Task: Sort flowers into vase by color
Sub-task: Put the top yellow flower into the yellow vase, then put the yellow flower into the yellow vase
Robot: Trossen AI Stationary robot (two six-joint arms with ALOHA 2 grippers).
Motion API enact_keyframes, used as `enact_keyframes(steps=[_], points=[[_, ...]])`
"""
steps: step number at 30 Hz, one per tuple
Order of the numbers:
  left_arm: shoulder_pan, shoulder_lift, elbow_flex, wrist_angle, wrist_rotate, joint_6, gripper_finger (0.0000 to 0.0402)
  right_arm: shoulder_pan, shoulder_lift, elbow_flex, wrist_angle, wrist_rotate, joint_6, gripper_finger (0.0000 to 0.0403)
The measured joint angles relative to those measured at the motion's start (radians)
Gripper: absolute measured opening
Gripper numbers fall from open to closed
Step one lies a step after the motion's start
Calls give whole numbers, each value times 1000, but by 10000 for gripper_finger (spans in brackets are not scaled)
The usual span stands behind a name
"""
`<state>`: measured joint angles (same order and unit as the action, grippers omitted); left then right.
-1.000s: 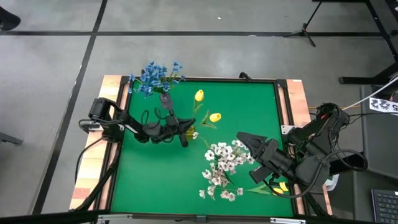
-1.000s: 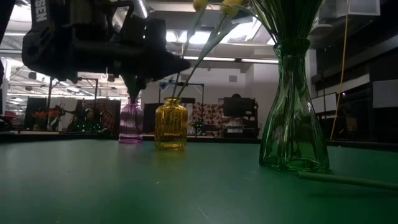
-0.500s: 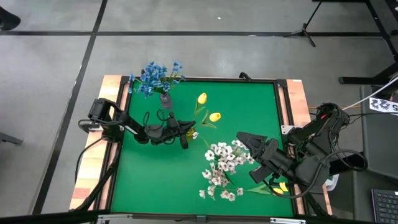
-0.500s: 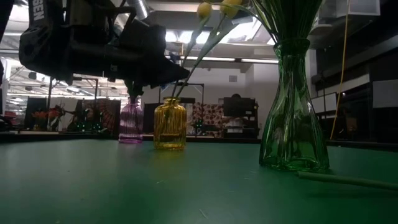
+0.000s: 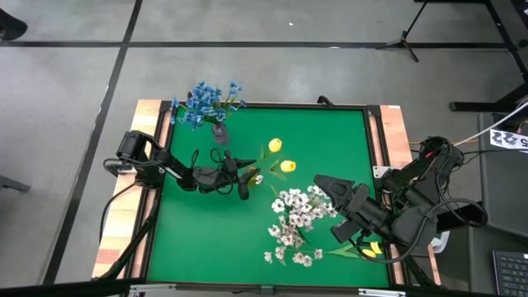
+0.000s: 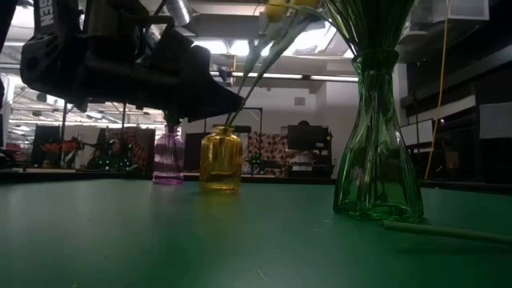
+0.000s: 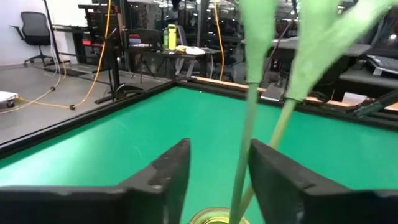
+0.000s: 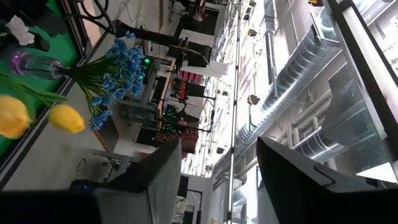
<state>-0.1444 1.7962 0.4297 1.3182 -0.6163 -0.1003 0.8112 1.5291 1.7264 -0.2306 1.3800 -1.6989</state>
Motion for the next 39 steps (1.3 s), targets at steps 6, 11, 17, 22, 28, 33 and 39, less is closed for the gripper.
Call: enact_keyframes(steps=[6, 11, 17, 22, 28, 33, 39], points=[[-6, -21, 0, 4, -5, 51, 219, 0, 0, 0, -4, 10, 6, 209], [-6, -76, 0, -2, -36, 113, 241, 0, -16, 0, -7, 59, 78, 209], [-6, -150, 0, -27, -49, 160, 242, 0, -45, 0, -24, 142, 161, 209], [-13, -240, 0, -181, -123, 198, 244, 0, -89, 0, -161, 190, 367, 209], [-55, -409, 0, -405, -277, 206, 244, 1, -154, 1, -665, 60, 1094, 209], [-114, -582, 0, -573, -313, 191, 244, -26, -163, -10, -1214, -243, 1859, 209], [-193, -762, 0, -698, -314, 134, 244, -31, -126, -195, -1265, -537, 2191, 209]])
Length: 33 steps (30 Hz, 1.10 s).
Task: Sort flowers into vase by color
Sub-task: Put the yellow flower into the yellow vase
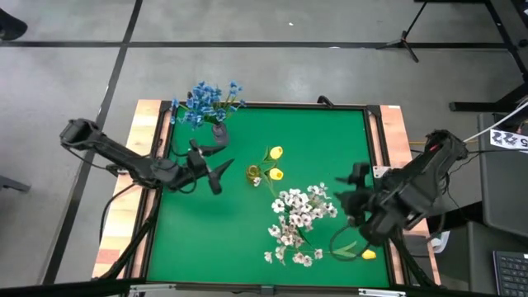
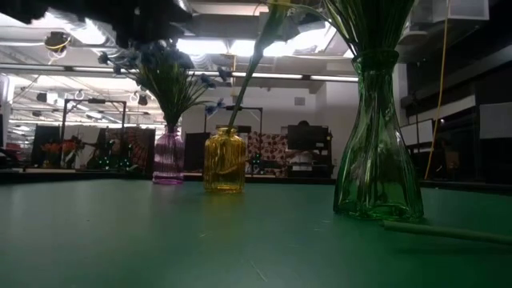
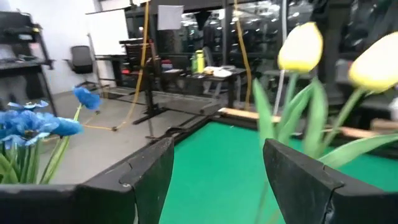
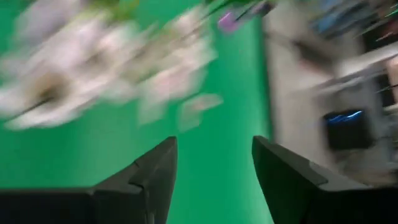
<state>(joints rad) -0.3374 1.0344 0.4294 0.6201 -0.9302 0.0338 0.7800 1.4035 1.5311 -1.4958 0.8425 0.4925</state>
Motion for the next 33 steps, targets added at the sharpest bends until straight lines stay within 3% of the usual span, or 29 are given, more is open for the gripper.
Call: enact_keyframes(steps=[4, 8, 16, 20, 27, 33], points=[[-56, -80, 0, -59, 2, -27, 244, 28, 13, -167, 122, -173, 111, 209], [-106, -122, 0, -69, 2, -36, 244, 69, 21, -328, 347, -264, 179, 209], [-179, -148, 0, -65, 2, -59, 244, 162, 80, -532, 858, -313, 221, 209], [-188, -149, 0, -64, 2, -58, 244, 177, 169, -545, 934, -353, 199, 209], [-188, -149, 0, -66, 2, -59, 244, 175, 321, -544, 997, -538, 209, 209], [-188, -149, 0, -90, 2, -62, 244, 175, 373, -542, 996, -629, 260, 209]])
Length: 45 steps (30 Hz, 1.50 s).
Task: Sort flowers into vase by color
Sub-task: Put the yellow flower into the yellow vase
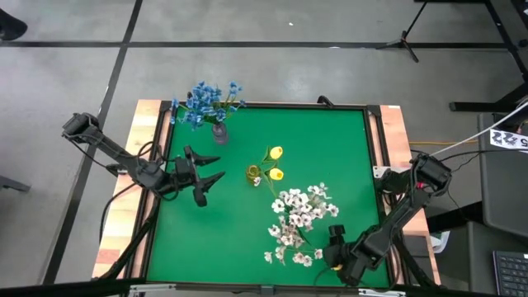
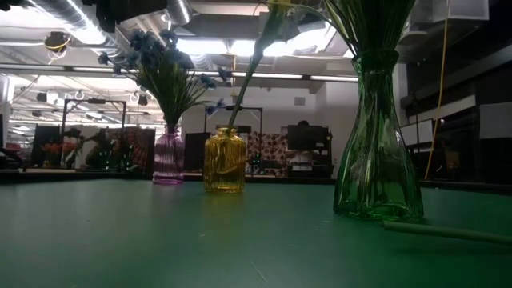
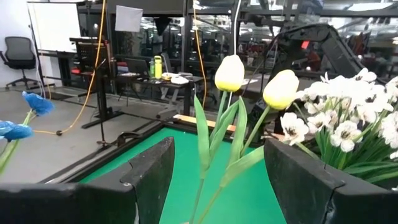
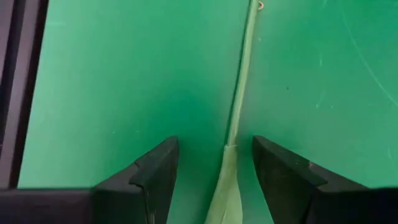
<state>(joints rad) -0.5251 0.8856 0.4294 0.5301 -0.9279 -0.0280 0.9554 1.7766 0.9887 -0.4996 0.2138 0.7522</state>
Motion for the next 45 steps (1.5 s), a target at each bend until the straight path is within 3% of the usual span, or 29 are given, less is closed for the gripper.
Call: enact_keyframes(steps=[5, 15, 24, 41, 45], points=[[0, 0, 0, -25, 0, -19, 244, -1, -3, 3, -36, -40, 38, 182], [2, 1, 0, -49, 0, -25, 244, -1, -4, 2, -96, -67, 78, 15], [1, 1, 0, -51, 0, -45, 244, -1, 0, 27, -150, -76, 99, 9], [1, 1, 0, -51, 0, -51, 244, -42, 2, 339, -1075, -110, 165, 4], [1, 0, 0, -51, 0, -51, 244, -69, -24, 343, -1073, -88, 173, 7]])
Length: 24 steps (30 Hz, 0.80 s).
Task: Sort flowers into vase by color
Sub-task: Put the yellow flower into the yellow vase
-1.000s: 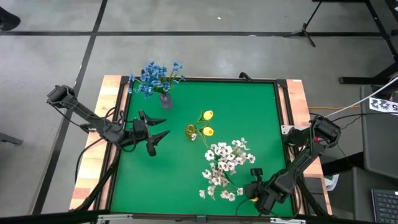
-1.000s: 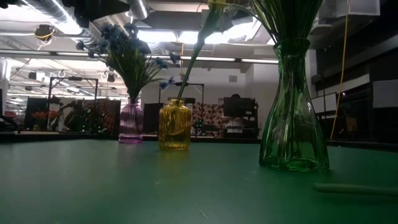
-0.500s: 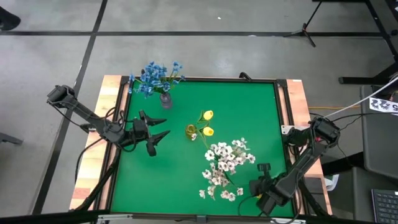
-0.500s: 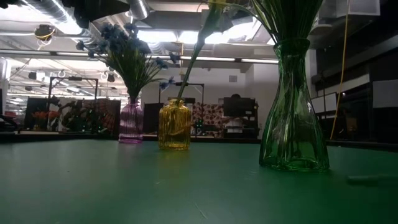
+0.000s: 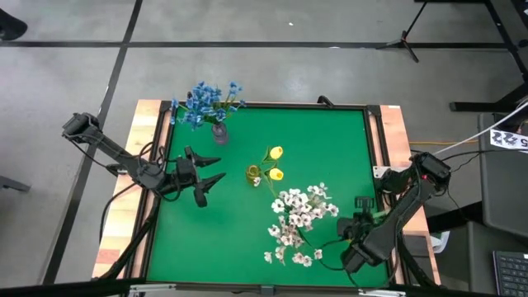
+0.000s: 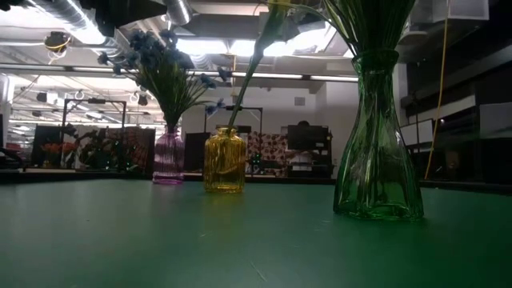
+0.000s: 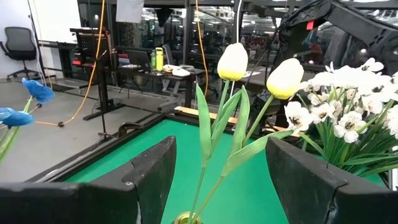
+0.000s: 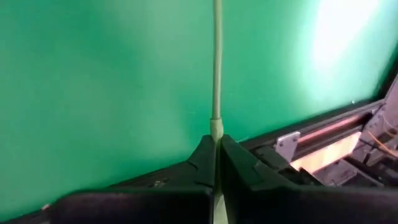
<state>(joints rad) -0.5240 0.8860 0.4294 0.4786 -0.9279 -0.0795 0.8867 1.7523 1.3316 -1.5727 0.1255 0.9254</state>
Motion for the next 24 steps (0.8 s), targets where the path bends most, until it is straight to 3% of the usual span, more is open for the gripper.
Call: enact_keyframes(steps=[18, 24], points=[[0, 0, 0, 1, 0, -11, 244, -138, -12, 30, 2, 112, 87, 3], [0, 0, 0, 0, 0, -31, 244, -161, -84, 60, 1, 159, 87, 3]])
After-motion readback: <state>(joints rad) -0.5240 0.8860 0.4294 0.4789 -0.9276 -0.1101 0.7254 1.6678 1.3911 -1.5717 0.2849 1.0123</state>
